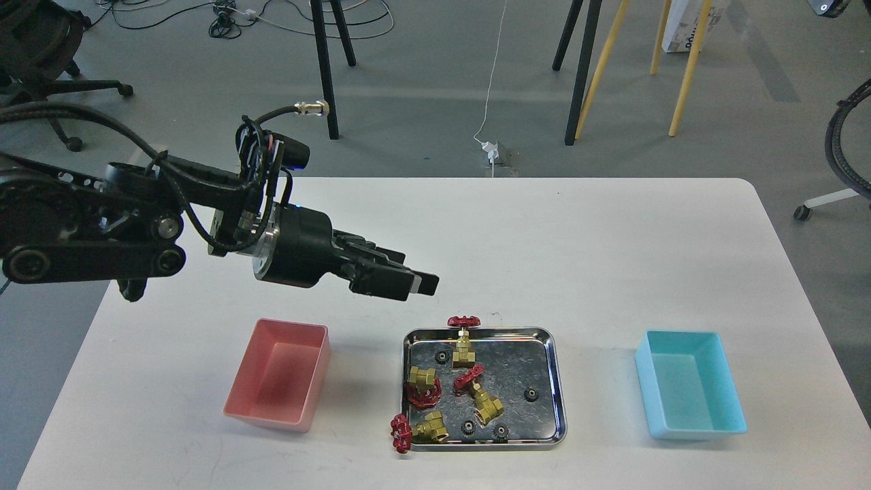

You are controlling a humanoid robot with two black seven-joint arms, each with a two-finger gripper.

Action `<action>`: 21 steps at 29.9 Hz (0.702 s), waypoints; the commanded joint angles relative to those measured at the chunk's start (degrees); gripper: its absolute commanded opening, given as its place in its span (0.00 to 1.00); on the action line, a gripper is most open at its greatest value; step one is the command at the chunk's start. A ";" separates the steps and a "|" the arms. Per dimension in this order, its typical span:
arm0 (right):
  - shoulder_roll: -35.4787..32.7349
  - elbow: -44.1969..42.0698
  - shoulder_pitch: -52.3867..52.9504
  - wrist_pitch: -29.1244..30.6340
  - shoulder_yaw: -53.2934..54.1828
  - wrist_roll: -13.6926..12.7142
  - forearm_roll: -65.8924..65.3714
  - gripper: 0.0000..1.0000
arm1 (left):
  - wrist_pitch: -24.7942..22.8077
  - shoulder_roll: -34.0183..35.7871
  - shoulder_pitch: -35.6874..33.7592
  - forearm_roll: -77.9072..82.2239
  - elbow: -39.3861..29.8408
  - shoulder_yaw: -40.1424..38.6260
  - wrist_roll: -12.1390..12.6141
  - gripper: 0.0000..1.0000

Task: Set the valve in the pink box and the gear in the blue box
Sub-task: 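Swing the left arm down toward the metal tray of valves, then lower the left gripper onto a red-handled brass valve and close it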

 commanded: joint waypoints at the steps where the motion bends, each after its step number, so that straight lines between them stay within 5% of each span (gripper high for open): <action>1: -0.33 -0.01 -0.67 0.00 0.01 0.08 0.00 0.99 | 8.68 -9.33 -1.09 0.55 2.76 9.77 0.00 0.85; 7: -0.33 -0.01 -2.60 0.00 0.10 0.08 0.00 0.99 | 11.86 -16.12 3.91 0.20 7.16 12.69 0.00 0.85; 21: 0.46 -0.45 -2.95 0.00 0.01 0.08 -0.09 0.99 | 15.46 -17.35 11.47 -0.32 9.45 12.33 0.00 0.85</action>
